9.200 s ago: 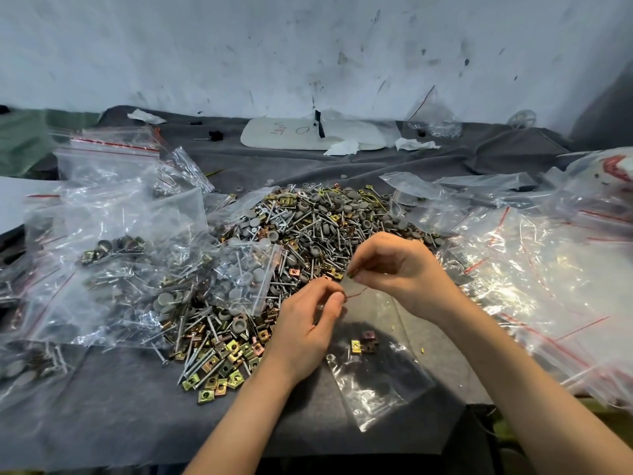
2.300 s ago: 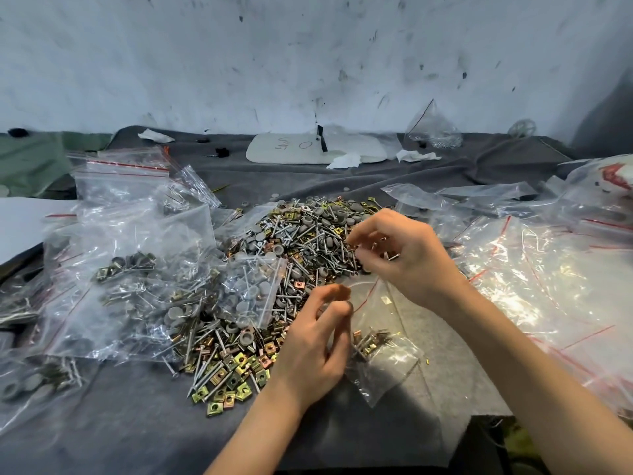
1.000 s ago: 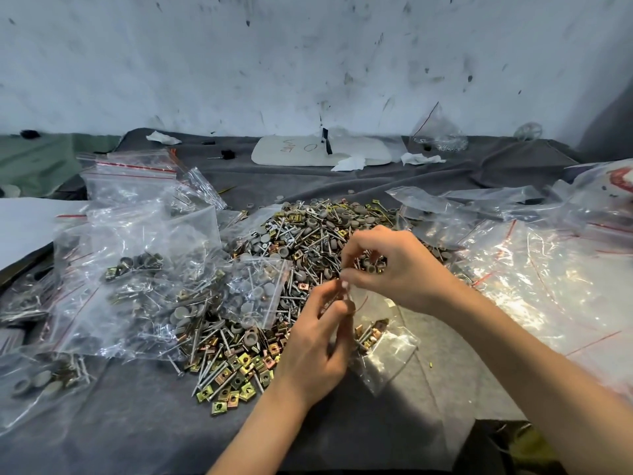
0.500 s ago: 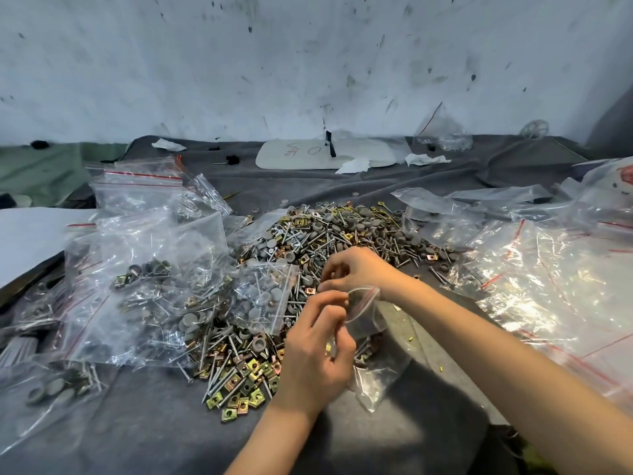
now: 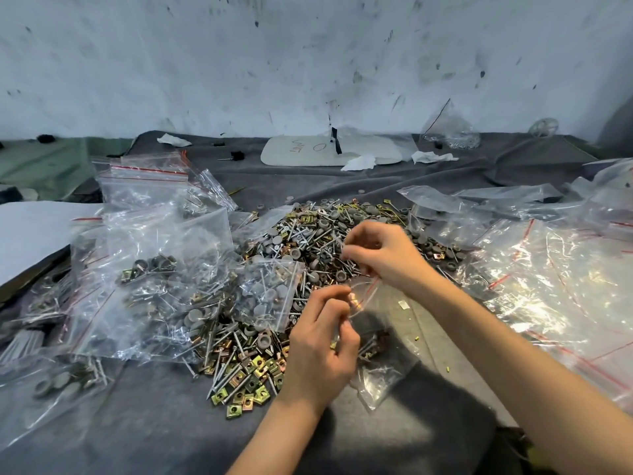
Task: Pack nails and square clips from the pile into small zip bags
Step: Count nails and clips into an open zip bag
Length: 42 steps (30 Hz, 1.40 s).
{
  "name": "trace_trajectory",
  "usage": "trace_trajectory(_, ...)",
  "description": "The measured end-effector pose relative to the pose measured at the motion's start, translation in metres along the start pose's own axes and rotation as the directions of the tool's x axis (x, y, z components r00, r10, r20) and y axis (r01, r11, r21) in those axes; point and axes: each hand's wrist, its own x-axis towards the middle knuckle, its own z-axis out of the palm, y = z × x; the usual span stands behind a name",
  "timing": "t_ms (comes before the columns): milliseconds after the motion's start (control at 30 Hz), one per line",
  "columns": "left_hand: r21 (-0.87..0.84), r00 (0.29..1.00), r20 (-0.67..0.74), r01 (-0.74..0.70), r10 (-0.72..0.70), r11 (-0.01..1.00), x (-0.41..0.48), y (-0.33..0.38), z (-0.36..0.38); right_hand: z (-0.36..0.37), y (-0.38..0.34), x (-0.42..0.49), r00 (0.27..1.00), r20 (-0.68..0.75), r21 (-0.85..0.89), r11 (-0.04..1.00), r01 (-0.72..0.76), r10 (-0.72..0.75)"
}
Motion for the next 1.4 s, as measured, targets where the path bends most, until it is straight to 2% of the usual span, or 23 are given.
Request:
trace_trajectory(67, 0.001, 1.000, 0.000, -0.007, 0.007, 1.000, 0.000, 0.000, 0.000, -0.016, -0.017, -0.008, 0.998, 0.004, 0.078, 0.995, 0.062, -0.062)
trace_trajectory(200, -0.001, 1.000, 0.007, -0.004, 0.004, 1.000, 0.001, 0.000, 0.000, -0.038, -0.041, -0.026, 0.974, 0.130, -0.047, 0.980, 0.194, -0.187)
trace_trajectory(267, -0.002, 1.000, 0.011, -0.011, 0.011, 1.000, 0.001, 0.000, 0.000, -0.041, -0.047, -0.032, 0.953, 0.237, -0.193, 0.952, 0.237, -0.189)
trace_trajectory(367, -0.020, 1.000, 0.003, -0.012, 0.012, 1.000, 0.001, 0.000, 0.000, -0.035, -0.051, -0.036, 0.907, 0.362, -0.480, 0.791, 0.379, -0.215)
trace_trajectory(467, -0.026, 1.000, 0.003, -0.015, 0.015, 1.000, 0.001, 0.001, 0.000, -0.030, -0.050, -0.037, 0.890, 0.396, -0.515, 0.749, 0.417, -0.224)
trace_trajectory(600, -0.020, 1.000, -0.013, -0.010, 0.010, 1.000, 0.001, 0.002, 0.000, -0.032, -0.044, -0.033, 0.938, 0.233, -0.386, 0.861, 0.332, -0.257)
trace_trajectory(767, -0.023, 1.000, -0.015, -0.008, 0.008, 1.000, 0.001, 0.000, 0.001, -0.029, -0.013, -0.020, 0.992, 0.071, -0.332, 0.935, 0.126, -0.108)
trace_trajectory(833, -0.025, 1.000, -0.009, 0.005, -0.005, 1.000, 0.000, 0.000, 0.002, -0.023, 0.004, -0.015, 0.999, 0.030, -0.377, 0.925, 0.050, -0.042)
trace_trajectory(967, -0.036, 1.000, -0.008, 0.012, -0.012, 0.999, 0.000, -0.001, 0.003, -0.011, 0.039, -0.005, 0.995, -0.030, -0.539, 0.837, -0.097, 0.096)
trace_trajectory(1233, -0.030, 1.000, 0.002, 0.006, -0.006, 1.000, 0.000, -0.001, 0.004, 0.009, 0.056, -0.003, 0.994, -0.099, -0.698, 0.710, -0.096, 0.038)
trace_trajectory(1300, -0.028, 1.000, 0.003, 0.012, -0.012, 1.000, -0.001, -0.002, 0.004, 0.009, 0.054, -0.003, 0.991, -0.119, -0.662, 0.739, -0.121, 0.056)
trace_trajectory(1400, -0.020, 1.000, 0.005, 0.022, -0.022, 1.000, -0.001, -0.002, 0.004, 0.002, 0.039, -0.008, 0.987, -0.150, -0.519, 0.845, -0.130, 0.059)
